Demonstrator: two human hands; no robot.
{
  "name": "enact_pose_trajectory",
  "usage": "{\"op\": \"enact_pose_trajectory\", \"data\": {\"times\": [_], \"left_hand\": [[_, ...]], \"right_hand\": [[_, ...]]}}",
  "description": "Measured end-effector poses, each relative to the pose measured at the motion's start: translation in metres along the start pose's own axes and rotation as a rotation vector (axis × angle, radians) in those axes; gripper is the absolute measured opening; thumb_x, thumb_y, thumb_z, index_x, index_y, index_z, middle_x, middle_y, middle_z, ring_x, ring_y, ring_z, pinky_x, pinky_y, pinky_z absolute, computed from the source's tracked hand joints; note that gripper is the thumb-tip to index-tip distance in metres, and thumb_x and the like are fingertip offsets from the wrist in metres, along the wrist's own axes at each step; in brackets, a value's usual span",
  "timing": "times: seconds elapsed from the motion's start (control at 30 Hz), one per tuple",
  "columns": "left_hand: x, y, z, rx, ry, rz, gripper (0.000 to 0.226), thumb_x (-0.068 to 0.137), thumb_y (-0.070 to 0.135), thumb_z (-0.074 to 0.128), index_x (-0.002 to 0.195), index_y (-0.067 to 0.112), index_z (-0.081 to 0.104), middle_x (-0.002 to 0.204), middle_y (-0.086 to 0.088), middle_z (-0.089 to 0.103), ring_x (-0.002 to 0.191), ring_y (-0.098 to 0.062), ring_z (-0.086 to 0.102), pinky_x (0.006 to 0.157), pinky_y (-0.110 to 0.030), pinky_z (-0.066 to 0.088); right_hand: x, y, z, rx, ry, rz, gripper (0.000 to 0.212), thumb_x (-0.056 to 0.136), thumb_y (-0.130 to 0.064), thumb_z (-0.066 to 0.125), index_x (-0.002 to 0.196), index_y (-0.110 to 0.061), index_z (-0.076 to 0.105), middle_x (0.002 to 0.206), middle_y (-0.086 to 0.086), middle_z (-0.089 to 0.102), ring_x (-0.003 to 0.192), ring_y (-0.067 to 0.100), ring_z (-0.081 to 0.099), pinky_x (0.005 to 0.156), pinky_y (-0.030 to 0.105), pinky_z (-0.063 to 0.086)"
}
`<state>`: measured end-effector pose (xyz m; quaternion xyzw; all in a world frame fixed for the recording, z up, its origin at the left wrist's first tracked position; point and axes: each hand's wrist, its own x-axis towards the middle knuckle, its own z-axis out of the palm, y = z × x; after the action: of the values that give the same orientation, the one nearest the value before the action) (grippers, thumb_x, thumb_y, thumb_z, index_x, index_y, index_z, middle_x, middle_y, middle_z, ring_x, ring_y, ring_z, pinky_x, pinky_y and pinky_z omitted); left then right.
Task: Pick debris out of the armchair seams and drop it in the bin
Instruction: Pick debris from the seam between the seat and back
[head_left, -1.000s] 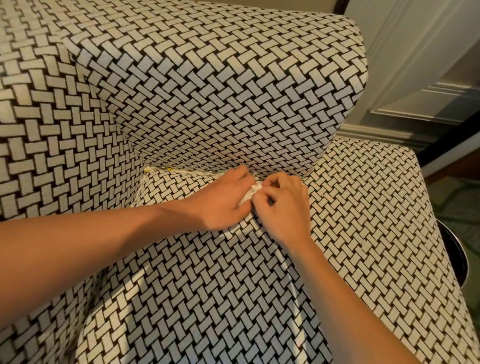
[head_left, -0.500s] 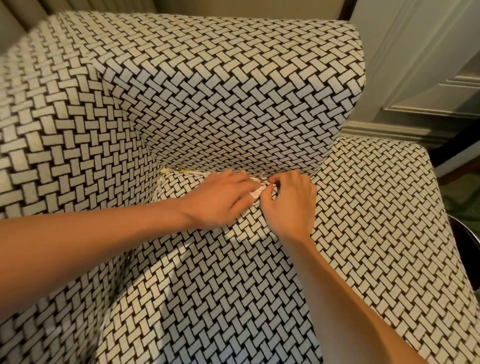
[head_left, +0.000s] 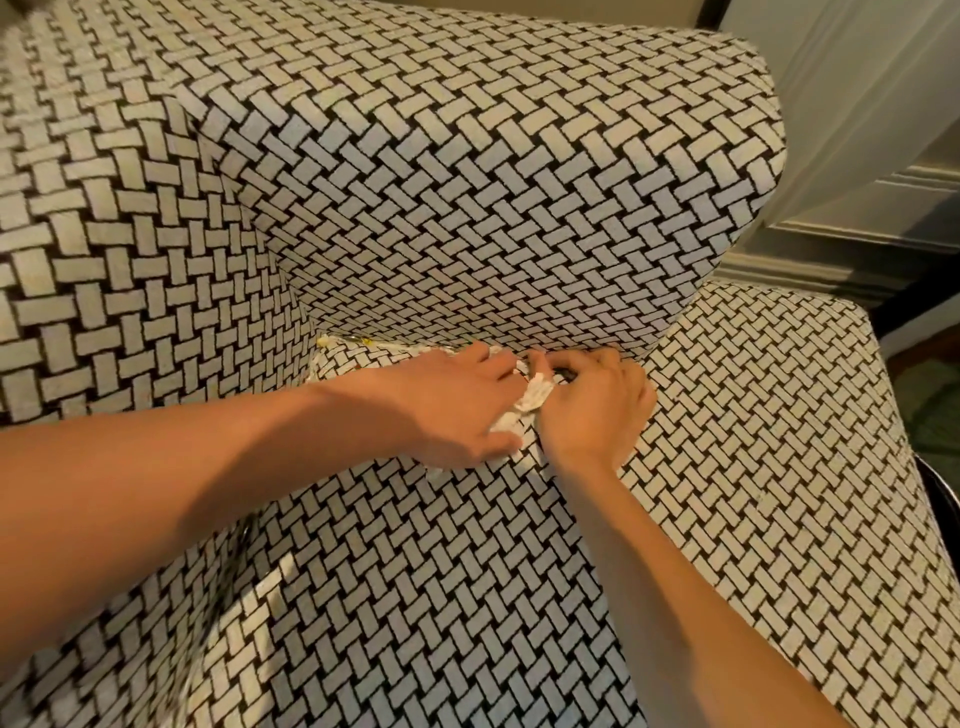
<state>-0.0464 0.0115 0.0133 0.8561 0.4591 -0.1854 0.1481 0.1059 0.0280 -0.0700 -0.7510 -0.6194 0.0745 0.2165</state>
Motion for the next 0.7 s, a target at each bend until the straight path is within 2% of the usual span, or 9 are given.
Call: {"op": "enact_pose_trajectory", "data": {"times": [0.17, 0.23, 0.33, 0.4, 0.47, 0.53, 0.6, 0.7], "left_hand": [[-0.001, -0.004, -0.002, 0.007, 0.043, -0.04, 0.044, 0.101, 0.053, 0.037, 0.134, 0.024, 0.036, 0.136, -0.003, 0.039, 0.112, -0.014, 0.041, 0.096, -0.04, 0.051], [-0.001, -0.006, -0.003, 0.004, 0.026, -0.078, 0.044, 0.101, 0.054, 0.036, 0.136, 0.028, 0.034, 0.135, -0.005, 0.04, 0.103, -0.013, 0.045, 0.091, -0.037, 0.053], [-0.002, -0.005, -0.007, -0.035, 0.0, -0.089, 0.043, 0.102, 0.055, 0.036, 0.138, 0.032, 0.032, 0.144, -0.009, 0.04, 0.082, -0.012, 0.058, 0.081, -0.031, 0.055], [-0.003, -0.005, -0.008, -0.124, 0.018, -0.091, 0.029, 0.102, 0.051, 0.04, 0.126, 0.034, 0.039, 0.138, -0.009, 0.046, 0.083, -0.014, 0.059, 0.082, -0.033, 0.053], [0.0, -0.007, -0.008, -0.243, 0.052, -0.075, 0.014, 0.101, 0.043, 0.047, 0.11, 0.033, 0.041, 0.12, -0.004, 0.052, 0.087, -0.017, 0.059, 0.083, -0.036, 0.054], [0.003, -0.007, -0.006, -0.342, 0.063, -0.071, 0.015, 0.099, 0.035, 0.054, 0.109, 0.027, 0.047, 0.109, 0.0, 0.051, 0.09, -0.019, 0.059, 0.081, -0.039, 0.055], [0.006, -0.007, -0.004, -0.384, 0.062, -0.06, 0.021, 0.097, 0.031, 0.058, 0.114, 0.024, 0.048, 0.108, 0.001, 0.049, 0.091, -0.019, 0.059, 0.08, -0.038, 0.055], [0.004, -0.005, -0.002, -0.355, 0.058, -0.004, 0.016, 0.097, 0.032, 0.058, 0.103, 0.029, 0.043, 0.101, 0.006, 0.044, 0.088, -0.015, 0.056, 0.075, -0.029, 0.051]], "right_hand": [[-0.001, 0.001, 0.0, 0.08, -0.004, 0.012, 0.032, 0.092, -0.063, 0.056, 0.102, -0.038, 0.075, 0.099, -0.011, 0.06, 0.103, 0.016, 0.046, 0.096, 0.036, 0.031], [-0.004, 0.003, -0.004, 0.16, -0.018, -0.011, 0.029, 0.092, -0.061, 0.057, 0.101, -0.04, 0.074, 0.094, -0.015, 0.055, 0.099, 0.012, 0.042, 0.096, 0.034, 0.03], [-0.011, 0.011, -0.01, 0.289, -0.08, -0.133, 0.02, 0.094, -0.052, 0.061, 0.105, -0.039, 0.072, 0.101, -0.018, 0.058, 0.105, 0.009, 0.044, 0.097, 0.031, 0.03], [-0.016, 0.013, -0.013, 0.33, -0.129, -0.225, 0.019, 0.095, -0.048, 0.061, 0.104, -0.035, 0.072, 0.106, -0.017, 0.059, 0.106, 0.007, 0.041, 0.095, 0.03, 0.031], [-0.021, 0.012, -0.014, 0.342, -0.165, -0.282, 0.021, 0.093, -0.048, 0.061, 0.1, -0.031, 0.071, 0.105, -0.018, 0.056, 0.104, 0.005, 0.038, 0.093, 0.03, 0.034], [-0.022, 0.011, -0.015, 0.341, -0.17, -0.313, 0.022, 0.09, -0.048, 0.064, 0.096, -0.029, 0.072, 0.102, -0.019, 0.056, 0.104, 0.006, 0.04, 0.092, 0.03, 0.035], [-0.023, 0.011, -0.016, 0.349, -0.184, -0.332, 0.019, 0.085, -0.048, 0.069, 0.093, -0.031, 0.074, 0.101, -0.02, 0.057, 0.104, 0.008, 0.041, 0.09, 0.027, 0.034], [-0.023, 0.014, -0.017, 0.394, -0.217, -0.336, 0.027, 0.078, -0.055, 0.07, 0.089, -0.031, 0.075, 0.1, -0.022, 0.058, 0.103, 0.007, 0.041, 0.086, 0.018, 0.029]]}}
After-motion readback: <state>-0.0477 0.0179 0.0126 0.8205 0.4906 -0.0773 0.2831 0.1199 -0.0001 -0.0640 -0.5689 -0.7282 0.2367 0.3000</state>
